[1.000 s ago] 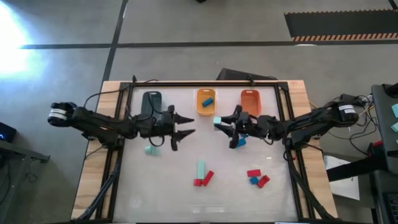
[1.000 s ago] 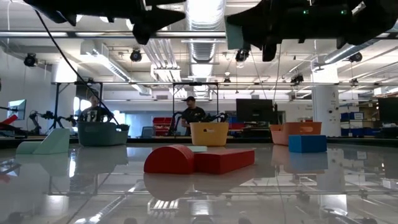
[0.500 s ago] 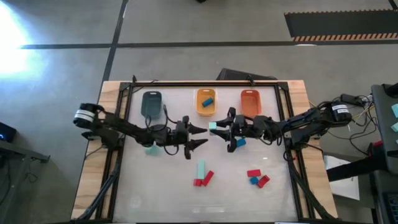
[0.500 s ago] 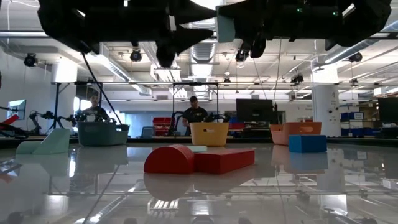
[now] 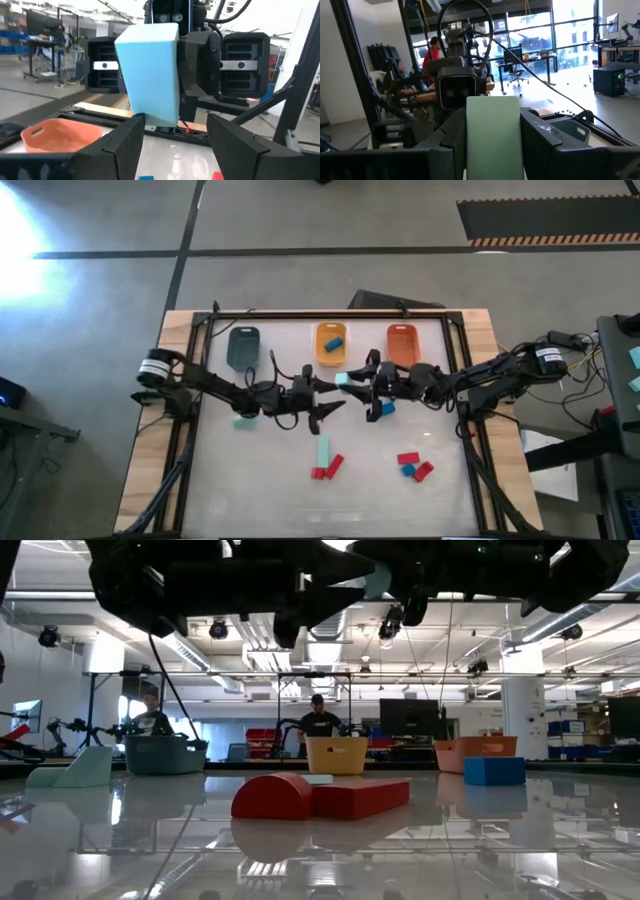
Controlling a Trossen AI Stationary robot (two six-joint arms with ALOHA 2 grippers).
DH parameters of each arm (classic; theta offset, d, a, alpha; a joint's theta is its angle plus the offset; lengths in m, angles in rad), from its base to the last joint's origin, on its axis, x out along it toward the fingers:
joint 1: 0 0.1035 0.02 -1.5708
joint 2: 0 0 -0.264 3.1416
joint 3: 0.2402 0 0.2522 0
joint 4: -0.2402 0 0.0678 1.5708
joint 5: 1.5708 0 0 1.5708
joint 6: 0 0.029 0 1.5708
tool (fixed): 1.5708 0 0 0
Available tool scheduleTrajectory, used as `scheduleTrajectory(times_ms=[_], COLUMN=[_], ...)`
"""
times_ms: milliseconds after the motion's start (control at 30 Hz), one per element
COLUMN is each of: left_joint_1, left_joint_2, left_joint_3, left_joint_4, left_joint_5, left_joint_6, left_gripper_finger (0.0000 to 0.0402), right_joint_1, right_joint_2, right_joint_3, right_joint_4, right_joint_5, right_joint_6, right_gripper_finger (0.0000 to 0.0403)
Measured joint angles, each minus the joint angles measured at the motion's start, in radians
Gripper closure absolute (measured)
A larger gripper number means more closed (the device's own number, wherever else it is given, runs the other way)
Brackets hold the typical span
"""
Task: Sort & place blocks by color
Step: Put the light blue block into the green bin
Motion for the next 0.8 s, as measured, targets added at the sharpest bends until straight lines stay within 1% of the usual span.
scheduleTrajectory(times_ms=[133,300,433,500,633,800], left_joint_1=[0.012,0.017,0.025,0.026,0.03,0.03], left_joint_2=[0.006,-0.011,-0.012,-0.012,-0.011,-0.011], left_joint_3=[0.018,0.017,0.018,0.018,0.024,0.025], left_joint_4=[-0.002,-0.008,-0.012,-0.009,-0.007,-0.01], left_joint_5=[0.007,-0.041,-0.033,-0.023,0.038,0.046], left_joint_6=[-0.012,-0.001,0.0,0.002,0.046,0.078], left_gripper_finger=[0.0199,0.0199,0.0199,0.0199,0.0199,0.0201], right_joint_1=[0.001,0.005,0.004,0.004,0.005,0.005], right_joint_2=[-0.003,0.0,0.0,0.003,0.005,0.006], right_joint_3=[0.0,-0.001,-0.002,-0.002,-0.002,-0.002], right_joint_4=[-0.005,-0.023,-0.026,-0.02,-0.001,0.011], right_joint_5=[-0.016,-0.046,-0.062,-0.065,-0.08,-0.08], right_joint_6=[0.003,0.02,0.025,0.023,-0.005,-0.031], right_gripper_finger=[0.0281,0.0281,0.0281,0.0281,0.0281,0.0281])
